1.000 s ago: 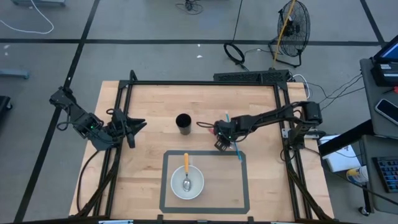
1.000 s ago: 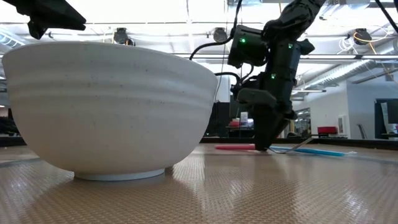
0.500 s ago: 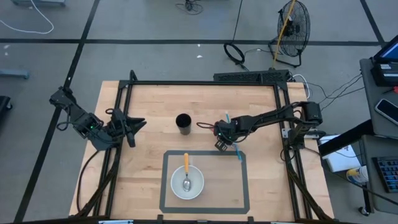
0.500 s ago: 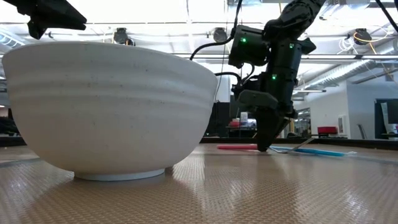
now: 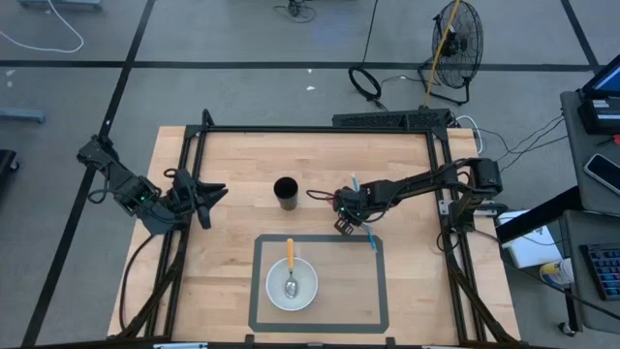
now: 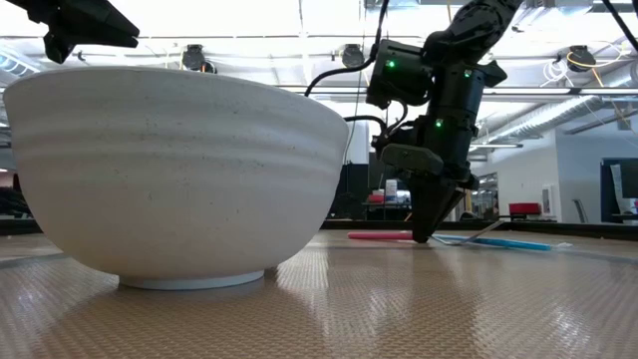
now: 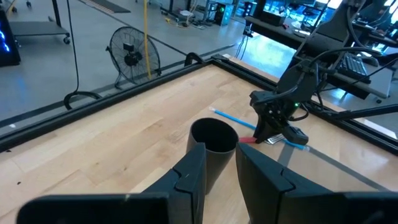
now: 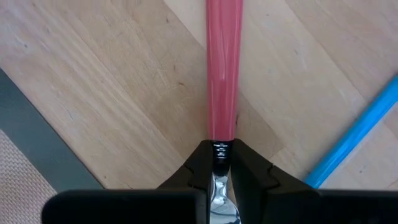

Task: Pick & Place Utensil
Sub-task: Put the pink fork into the white bowl on the mat

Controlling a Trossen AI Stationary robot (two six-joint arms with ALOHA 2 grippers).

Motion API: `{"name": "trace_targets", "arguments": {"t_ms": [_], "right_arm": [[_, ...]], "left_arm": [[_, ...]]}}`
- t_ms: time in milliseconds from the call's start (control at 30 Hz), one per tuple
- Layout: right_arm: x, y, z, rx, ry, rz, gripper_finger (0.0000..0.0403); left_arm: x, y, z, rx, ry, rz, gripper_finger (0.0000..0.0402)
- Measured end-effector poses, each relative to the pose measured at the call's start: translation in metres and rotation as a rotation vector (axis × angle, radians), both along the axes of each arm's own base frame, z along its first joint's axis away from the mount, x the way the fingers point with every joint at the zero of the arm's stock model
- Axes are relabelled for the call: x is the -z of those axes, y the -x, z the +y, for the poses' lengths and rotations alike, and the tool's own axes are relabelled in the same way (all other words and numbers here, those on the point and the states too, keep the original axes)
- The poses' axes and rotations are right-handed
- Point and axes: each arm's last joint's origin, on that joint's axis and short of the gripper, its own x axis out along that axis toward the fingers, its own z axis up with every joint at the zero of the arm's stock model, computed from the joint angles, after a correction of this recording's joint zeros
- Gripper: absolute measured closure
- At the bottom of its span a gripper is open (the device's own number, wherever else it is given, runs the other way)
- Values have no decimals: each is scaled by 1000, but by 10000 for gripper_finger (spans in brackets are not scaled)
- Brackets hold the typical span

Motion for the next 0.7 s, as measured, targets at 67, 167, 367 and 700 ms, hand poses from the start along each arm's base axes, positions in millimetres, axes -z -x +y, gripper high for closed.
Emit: {"name": "trace_targets", "arguments": {"t_ms": [67,167,367,700], "right_arm": [[-1,0,0,2,0,-9,375],[-7,1,0,5,2,-29,375],[-21,3,-1,5,11,-85,375],[-55,11,-1,21,59,-201,375]], "left_arm": [[0,0,0,-1,3,-2,311],[0,0,0,-3,3,-3,311],[0,0,0,-9,2,-7,311],[-2,-1,0,-25,22,-36,311]]}}
